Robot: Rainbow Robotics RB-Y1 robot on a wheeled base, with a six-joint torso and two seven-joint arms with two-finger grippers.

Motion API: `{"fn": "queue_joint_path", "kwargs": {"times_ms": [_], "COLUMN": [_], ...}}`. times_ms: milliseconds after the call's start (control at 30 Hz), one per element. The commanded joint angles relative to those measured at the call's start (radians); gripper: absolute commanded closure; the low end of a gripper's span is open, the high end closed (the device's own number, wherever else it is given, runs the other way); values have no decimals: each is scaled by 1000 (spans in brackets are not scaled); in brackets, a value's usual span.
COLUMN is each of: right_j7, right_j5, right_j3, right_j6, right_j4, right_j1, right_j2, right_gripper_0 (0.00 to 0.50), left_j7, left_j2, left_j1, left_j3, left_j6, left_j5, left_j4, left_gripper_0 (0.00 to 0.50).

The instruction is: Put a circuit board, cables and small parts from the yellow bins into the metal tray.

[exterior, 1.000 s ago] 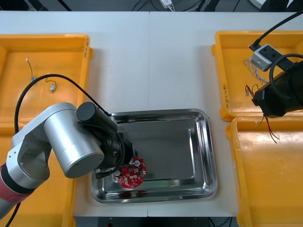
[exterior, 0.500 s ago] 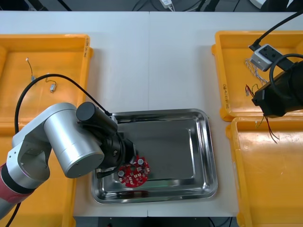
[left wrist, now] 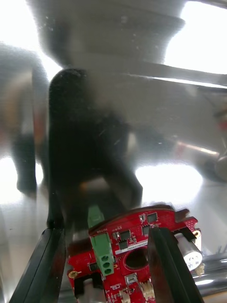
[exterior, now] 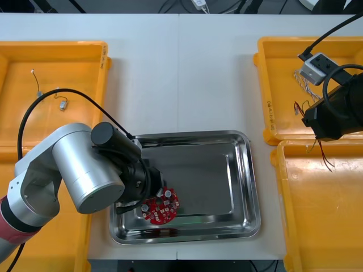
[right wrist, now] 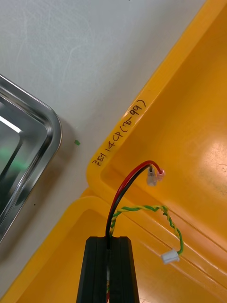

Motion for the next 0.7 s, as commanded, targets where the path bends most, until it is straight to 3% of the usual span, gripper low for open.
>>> {"fn": "queue_joint_path", "kwargs": {"times_ms": [33,500,700], "right_j7": [41,41,39], "right_j5": [7,-2,-49], "right_j3": [6,5,5], "right_j6": [4,4,4], "right_j4": [-30,-31,-31], "right_j1": [-34,-34,-45], "right_j2": [12,12,12], "right_gripper_0": [500,500,500], "left_j7": [58,57,52], "left_j2": [-14,62,126], "left_j1": [-13,-162,-219], "left_j3": [21,116,176], "left_j6": [11,77,78], "left_j5": [25,184,252], "left_j4": [-65,-100,-99], "left_gripper_0": [0,0,0]}}
